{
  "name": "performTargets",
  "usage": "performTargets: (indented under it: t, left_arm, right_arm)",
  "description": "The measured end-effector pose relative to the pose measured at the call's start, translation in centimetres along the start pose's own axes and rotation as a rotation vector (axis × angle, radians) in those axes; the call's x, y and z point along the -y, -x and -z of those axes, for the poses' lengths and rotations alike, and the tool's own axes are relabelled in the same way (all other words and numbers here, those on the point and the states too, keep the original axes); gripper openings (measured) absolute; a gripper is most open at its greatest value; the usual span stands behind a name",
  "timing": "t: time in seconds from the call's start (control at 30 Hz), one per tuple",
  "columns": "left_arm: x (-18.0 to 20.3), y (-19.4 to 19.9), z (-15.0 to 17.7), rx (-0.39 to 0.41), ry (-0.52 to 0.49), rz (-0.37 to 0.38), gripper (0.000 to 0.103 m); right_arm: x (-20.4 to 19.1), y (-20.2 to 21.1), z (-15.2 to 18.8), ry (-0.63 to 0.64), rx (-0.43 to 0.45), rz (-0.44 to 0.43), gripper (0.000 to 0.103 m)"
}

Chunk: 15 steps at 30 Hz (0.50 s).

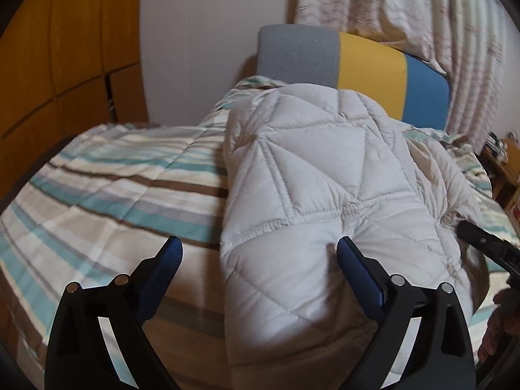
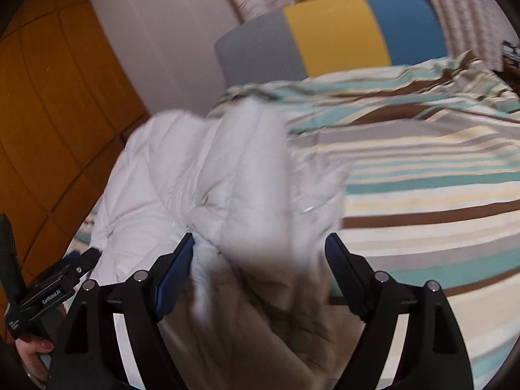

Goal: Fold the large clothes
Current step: 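Lower the folded jacket onto the bed and open both grippers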

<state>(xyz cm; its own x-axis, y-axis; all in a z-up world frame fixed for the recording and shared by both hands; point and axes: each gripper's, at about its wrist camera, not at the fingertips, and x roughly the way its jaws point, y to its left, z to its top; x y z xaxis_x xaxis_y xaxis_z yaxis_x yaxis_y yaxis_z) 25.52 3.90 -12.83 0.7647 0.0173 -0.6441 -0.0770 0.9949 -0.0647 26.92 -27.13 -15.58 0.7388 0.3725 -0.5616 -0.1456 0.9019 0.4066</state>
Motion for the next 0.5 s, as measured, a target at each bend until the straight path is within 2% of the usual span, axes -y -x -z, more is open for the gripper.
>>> performTargets:
  t: [0.1,0.2,0.3,0.4,0.5]
  left_arm:
    - [-0.7,0.6,-1.5,0.004,0.095,0.017,0.095]
    - [0.4,0.4,-3.8,0.021,0.109,0.026,0.095]
    - [3.1,-0.7,-6.6,0.030,0.020,-0.016,0.095]
    - [5.6,-3.3,-8.3,0.005,-0.082,-0.063,0.095]
    - [6.5,-6.1,-8.4,-0.044,-0.136,-0.102,0.095]
  right_arm:
    - [-0.3,1.8,-1.3,0.004,0.061,0.038,0.080]
    - [-1.8,2.1,-3.6,0.049,0.100,0.055,0.074]
    - [-4.8,0.7,-5.9,0.114,0.101,0.085,0.063]
    - [-6.7,-3.0,-7.2,0.182,0.034,0.139,0.055]
    - [-6.5,-6.1,-6.4,0.208,-0.051,0.213,0.051]
